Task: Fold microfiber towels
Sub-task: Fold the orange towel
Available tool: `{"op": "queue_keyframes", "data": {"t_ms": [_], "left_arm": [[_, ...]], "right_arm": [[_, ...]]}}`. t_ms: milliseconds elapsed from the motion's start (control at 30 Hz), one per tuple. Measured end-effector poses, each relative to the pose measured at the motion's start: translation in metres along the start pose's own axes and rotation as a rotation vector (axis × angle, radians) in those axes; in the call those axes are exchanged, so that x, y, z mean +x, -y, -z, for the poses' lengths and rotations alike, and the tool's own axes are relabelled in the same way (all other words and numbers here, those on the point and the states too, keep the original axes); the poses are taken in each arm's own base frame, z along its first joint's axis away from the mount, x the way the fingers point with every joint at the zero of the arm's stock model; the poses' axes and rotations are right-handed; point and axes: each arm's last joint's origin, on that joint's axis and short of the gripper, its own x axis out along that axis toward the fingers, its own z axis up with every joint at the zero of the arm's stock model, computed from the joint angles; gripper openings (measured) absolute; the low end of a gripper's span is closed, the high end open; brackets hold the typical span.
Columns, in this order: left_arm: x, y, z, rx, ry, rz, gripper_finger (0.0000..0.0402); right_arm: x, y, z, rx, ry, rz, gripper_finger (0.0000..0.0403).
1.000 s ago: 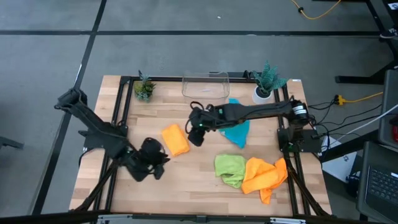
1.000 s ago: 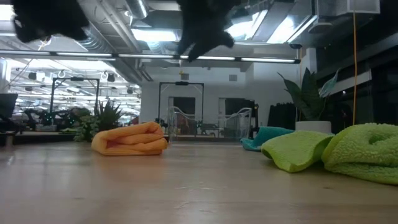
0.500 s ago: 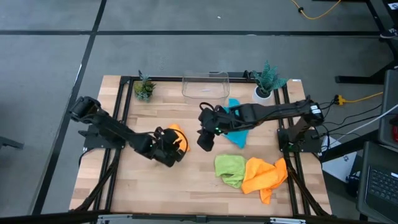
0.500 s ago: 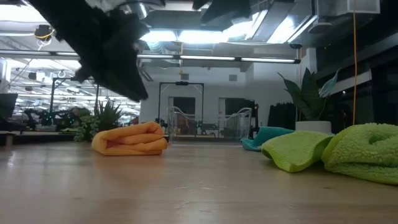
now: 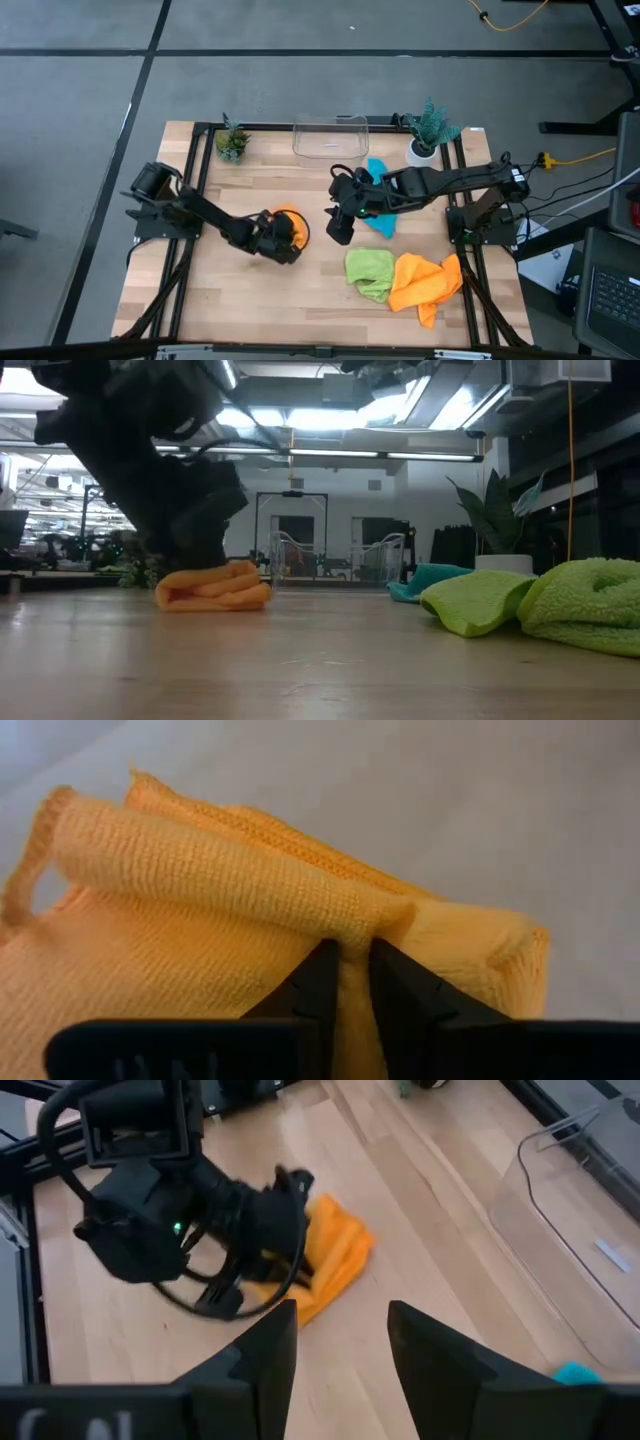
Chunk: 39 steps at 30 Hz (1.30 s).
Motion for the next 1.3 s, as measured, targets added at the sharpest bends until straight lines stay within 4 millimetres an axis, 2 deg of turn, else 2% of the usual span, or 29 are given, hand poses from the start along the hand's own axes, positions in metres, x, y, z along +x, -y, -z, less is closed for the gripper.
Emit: {"op": "queue_keyframes", "data": {"t_ms": [200,300,533,733,900,1100,1300], "left_arm": [[-0.006,0.012,0.002,0.221,-0.146,0.235,0.0025],[-0.010,0.014,0.003,0.265,-0.228,0.331,0.0015],[-0.017,0.010,-0.004,0.257,-0.208,0.331,0.0014],[-0.019,0.010,-0.008,0.240,-0.189,0.341,0.0020],[-0.035,0.017,-0.026,0.239,-0.116,0.404,0.0021],[-0.052,0.011,-0.042,0.204,-0.112,0.465,0.0050],[-0.054,0.008,-0.047,0.216,-0.098,0.465,0.0101]], "right_arm": [[0.000,0.000,0.001,-0.006,-0.007,0.003,0.0161],[0.000,0.002,0.005,-0.015,-0.059,-0.001,0.0161],[0.001,0.002,0.010,-0.019,-0.111,-0.022,0.0161],[-0.001,-0.008,0.018,-0.052,-0.156,-0.064,0.0161],[-0.003,-0.013,0.021,-0.073,-0.158,-0.072,0.0161],[-0.005,-0.017,0.024,-0.102,-0.158,-0.077,0.0161],[-0.007,-0.021,0.027,-0.121,-0.160,-0.088,0.0161]]}}
